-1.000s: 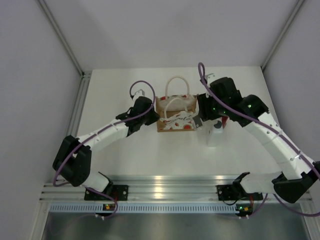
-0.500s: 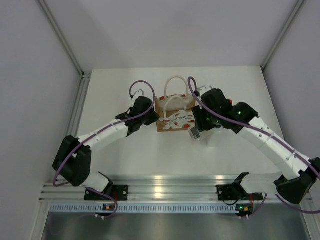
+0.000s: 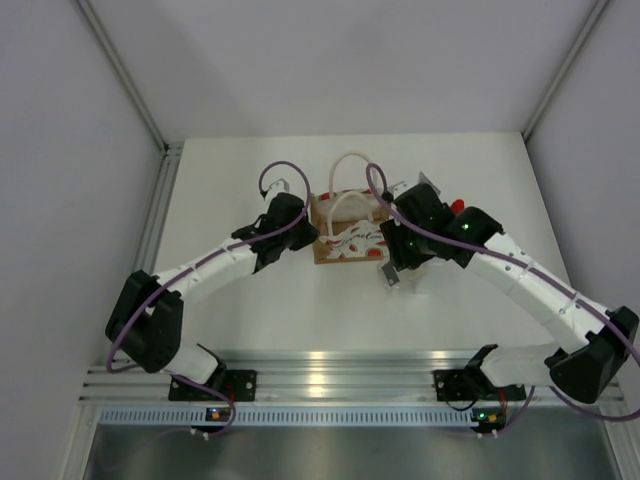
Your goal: Take the personal care products out of the canvas bag
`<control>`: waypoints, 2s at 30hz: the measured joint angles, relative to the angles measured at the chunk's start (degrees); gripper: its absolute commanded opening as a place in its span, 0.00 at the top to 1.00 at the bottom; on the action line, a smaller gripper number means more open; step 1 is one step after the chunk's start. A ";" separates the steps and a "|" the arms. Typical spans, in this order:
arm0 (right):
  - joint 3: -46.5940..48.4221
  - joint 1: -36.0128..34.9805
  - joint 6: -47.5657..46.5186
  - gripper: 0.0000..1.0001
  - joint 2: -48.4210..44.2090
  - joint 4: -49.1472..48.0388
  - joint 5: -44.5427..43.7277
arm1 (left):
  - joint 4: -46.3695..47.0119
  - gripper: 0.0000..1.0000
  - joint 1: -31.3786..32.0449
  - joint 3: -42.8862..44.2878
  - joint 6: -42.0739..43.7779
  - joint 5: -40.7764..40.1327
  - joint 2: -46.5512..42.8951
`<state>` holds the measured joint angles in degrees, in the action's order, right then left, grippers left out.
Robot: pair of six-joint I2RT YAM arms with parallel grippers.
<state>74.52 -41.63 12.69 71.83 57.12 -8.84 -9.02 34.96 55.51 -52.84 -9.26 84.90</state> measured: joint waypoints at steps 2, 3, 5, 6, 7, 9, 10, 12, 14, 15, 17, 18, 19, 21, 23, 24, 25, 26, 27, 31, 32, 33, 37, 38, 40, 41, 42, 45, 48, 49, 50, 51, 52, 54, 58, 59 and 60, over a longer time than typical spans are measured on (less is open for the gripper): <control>-1.14 -0.02 -0.04 1.00 0.76 0.07 0.37 | 0.00 1.00 0.02 0.00 0.00 0.00 0.00; -1.53 -0.02 -0.04 1.00 1.25 0.02 0.52 | 0.00 1.00 0.00 0.00 0.00 0.00 0.00; -2.54 -0.04 -0.09 1.00 2.67 -0.22 0.83 | 0.00 1.00 0.02 0.00 0.00 0.00 0.00; -3.02 -0.07 -0.13 1.00 3.37 -0.39 0.98 | 0.00 1.00 0.00 0.00 0.00 0.00 0.00; -3.63 -0.13 -0.17 1.00 3.98 -0.57 1.01 | 0.00 1.00 0.02 0.00 0.00 0.00 0.00; -4.57 -0.24 -0.33 1.00 5.03 -0.79 1.05 | 0.00 1.00 0.00 0.00 0.00 0.00 0.00; -4.94 -0.26 -0.50 1.00 5.68 -0.83 1.07 | 0.00 1.00 0.00 0.00 0.00 -0.02 0.00; -5.33 -0.26 -0.70 1.00 7.06 -1.49 0.98 | 0.00 1.00 0.02 0.00 0.00 0.00 0.00; -5.29 -0.26 -0.92 0.85 7.82 -2.80 0.90 | 0.00 1.00 0.02 0.00 0.00 0.00 0.00; -5.29 -0.26 -0.98 0.81 8.28 -3.39 0.83 | 0.00 1.00 0.02 0.00 0.00 0.00 0.00; -5.22 -0.26 -1.01 0.63 9.20 -4.26 0.55 | 0.00 1.00 0.02 0.00 0.00 -0.02 0.00; -5.11 -0.26 -1.03 0.60 9.64 -4.61 0.33 | 0.00 1.00 0.02 0.00 0.00 0.00 0.00; -5.07 -0.26 -1.05 0.54 9.73 -4.85 0.17 | 0.00 1.00 0.00 0.00 0.02 -0.02 0.00; -5.07 -0.28 -1.01 0.43 9.73 -5.11 -0.09 | 0.00 1.00 0.02 0.00 0.00 -0.02 0.00; -5.03 -0.28 -0.92 0.34 9.73 -5.16 -0.70 | 0.00 1.00 0.00 0.00 0.02 0.00 0.00; -4.94 -0.28 -1.07 0.32 9.73 -5.20 -1.07 | 0.00 1.00 0.00 0.00 0.02 -0.02 0.00; -4.72 -0.28 -1.29 0.27 9.73 -5.14 -1.36 | 0.00 1.00 0.00 0.00 0.02 0.00 0.00; -4.37 -0.28 -1.16 0.26 9.66 -5.18 -1.70 | 0.00 1.00 0.02 0.00 0.02 0.00 0.00; -3.93 -0.28 -1.25 0.25 9.55 -5.20 -2.03 | 0.00 1.00 0.02 0.00 0.02 0.02 0.00; -2.12 -0.26 -1.33 0.13 7.21 -5.29 -3.69 | 0.00 0.86 0.00 0.00 0.26 0.00 0.00; -1.66 -0.26 -1.22 0.09 6.08 -5.27 -4.13 | 0.00 0.81 0.02 0.00 0.37 0.00 -0.02; -1.18 -0.24 -1.36 0.04 4.85 -5.29 -4.63 | -0.13 0.75 0.02 0.00 0.61 -0.02 -0.04; 0.52 0.09 -1.70 0.01 -0.31 -6.23 -7.30 | -1.75 0.35 0.00 -0.02 1.66 -0.79 -0.33; 0.57 0.26 -1.73 0.01 -1.49 -6.97 -8.02 | -2.23 0.31 0.00 -0.02 2.14 -1.01 -0.70; 0.52 0.87 -1.70 0.00 -3.50 -7.89 -9.64 | -3.48 0.22 0.02 -0.02 2.27 -1.73 -1.90; 0.48 1.33 -1.66 0.01 -4.31 -8.39 -10.60 | -4.33 0.20 0.00 -0.02 2.58 -2.23 -2.69; 0.09 2.12 -1.60 0.00 -5.14 -9.16 -11.28 | -5.20 0.17 0.00 0.00 2.97 -2.82 -3.52; -3.19 5.84 -1.29 0.01 -7.96 -11.87 -12.48 | -8.50 0.01 0.02 0.70 4.68 -5.31 -6.19; -8.02 10.34 -0.68 0.01 -12.33 -13.07 -14.86 | -11.93 0.01 0.02 2.23 6.58 -9.29 -10.08; -9.27 11.37 -0.61 0.01 -13.97 -13.00 -16.06 | -13.05 0.01 0.02 2.73 7.34 -10.99 -11.82; -10.12 11.93 -0.59 0.00 -15.58 -13.05 -17.51 | -14.25 0.01 0.02 3.13 8.04 -12.68 -13.73; -10.62 12.15 -0.52 0.01 -16.98 -13.03 -18.58 | -15.47 0.01 0.02 3.48 8.50 -14.16 -15.45; -11.02 12.20 -0.44 0.01 -18.56 -13.07 -19.82 | -16.72 0.01 0.02 3.74 9.16 -16.13 -17.68; -11.52 12.17 -0.11 0.01 -21.66 -13.35 -21.59 | -19.45 0.01 0.02 4.20 10.40 -20.09 -22.49; -13.55 12.17 0.46 0.00 -28.06 -13.92 -24.37 | -24.57 0.01 0.02 4.33 12.79 -25.70 -30.91; -14.40 12.17 0.50 0.00 -29.73 -14.10 -24.76 | -25.81 0.01 0.02 4.28 13.90 -26.49 -33.29; -15.37 12.17 0.57 0.00 -31.04 -14.21 -25.18 | -26.80 0.01 0.02 4.26 15.17 -26.86 -35.71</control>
<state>59.16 -29.45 13.26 40.80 42.92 -34.02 -35.81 34.98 59.77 -37.67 -36.12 49.19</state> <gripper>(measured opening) 0.993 0.985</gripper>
